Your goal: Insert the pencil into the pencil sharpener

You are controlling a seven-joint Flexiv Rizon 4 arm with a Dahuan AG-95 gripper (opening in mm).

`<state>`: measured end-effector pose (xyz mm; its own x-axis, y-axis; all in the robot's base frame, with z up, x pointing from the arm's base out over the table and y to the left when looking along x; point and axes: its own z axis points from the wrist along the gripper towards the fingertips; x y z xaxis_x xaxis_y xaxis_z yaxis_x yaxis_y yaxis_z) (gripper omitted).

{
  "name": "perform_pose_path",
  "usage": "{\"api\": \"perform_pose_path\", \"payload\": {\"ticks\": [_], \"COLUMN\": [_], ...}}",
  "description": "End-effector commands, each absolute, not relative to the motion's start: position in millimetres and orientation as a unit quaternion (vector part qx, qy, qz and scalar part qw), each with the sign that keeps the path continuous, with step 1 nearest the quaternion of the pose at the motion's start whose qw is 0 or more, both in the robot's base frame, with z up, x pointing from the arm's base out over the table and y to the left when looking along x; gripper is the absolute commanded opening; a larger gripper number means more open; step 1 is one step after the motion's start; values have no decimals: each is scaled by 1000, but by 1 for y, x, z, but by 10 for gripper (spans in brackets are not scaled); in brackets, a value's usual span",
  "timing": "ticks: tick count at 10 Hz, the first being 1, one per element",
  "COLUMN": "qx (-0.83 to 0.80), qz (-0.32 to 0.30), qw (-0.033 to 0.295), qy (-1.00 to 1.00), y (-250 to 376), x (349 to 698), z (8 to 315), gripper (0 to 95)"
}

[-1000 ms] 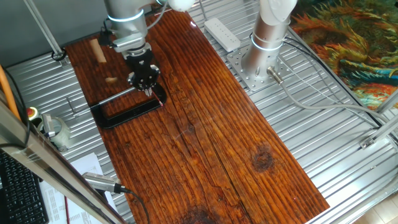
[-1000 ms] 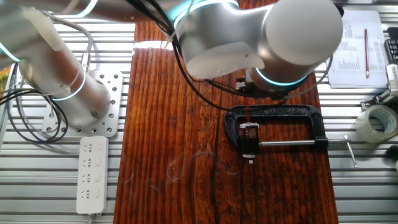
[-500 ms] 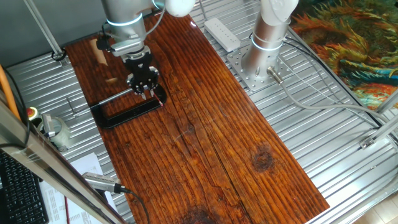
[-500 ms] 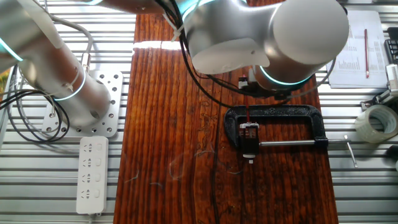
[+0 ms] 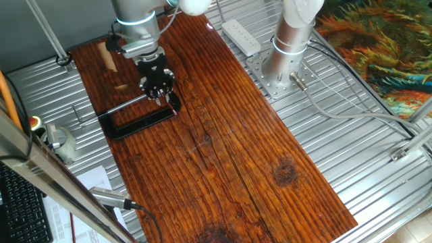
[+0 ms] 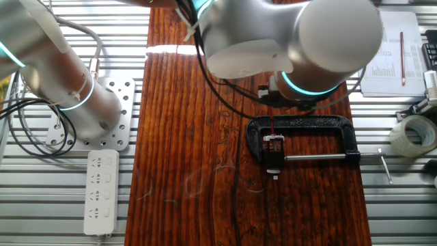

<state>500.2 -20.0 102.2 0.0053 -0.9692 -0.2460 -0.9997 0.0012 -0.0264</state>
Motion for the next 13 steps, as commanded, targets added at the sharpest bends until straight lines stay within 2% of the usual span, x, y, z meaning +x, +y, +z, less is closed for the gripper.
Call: {"api": "perform_pose_path", "payload": {"ticks": [1, 6, 7, 13], "qx": [-698, -694, -693, -694], "qz": [83, 83, 83, 76], "qw": [99, 96, 96, 85], "qy": [704, 709, 709, 711], "y": [-20, -13, -12, -5], "x": [497, 495, 495, 498], "z": [100, 95, 95, 90], "gripper": [190, 190, 0, 0]}}
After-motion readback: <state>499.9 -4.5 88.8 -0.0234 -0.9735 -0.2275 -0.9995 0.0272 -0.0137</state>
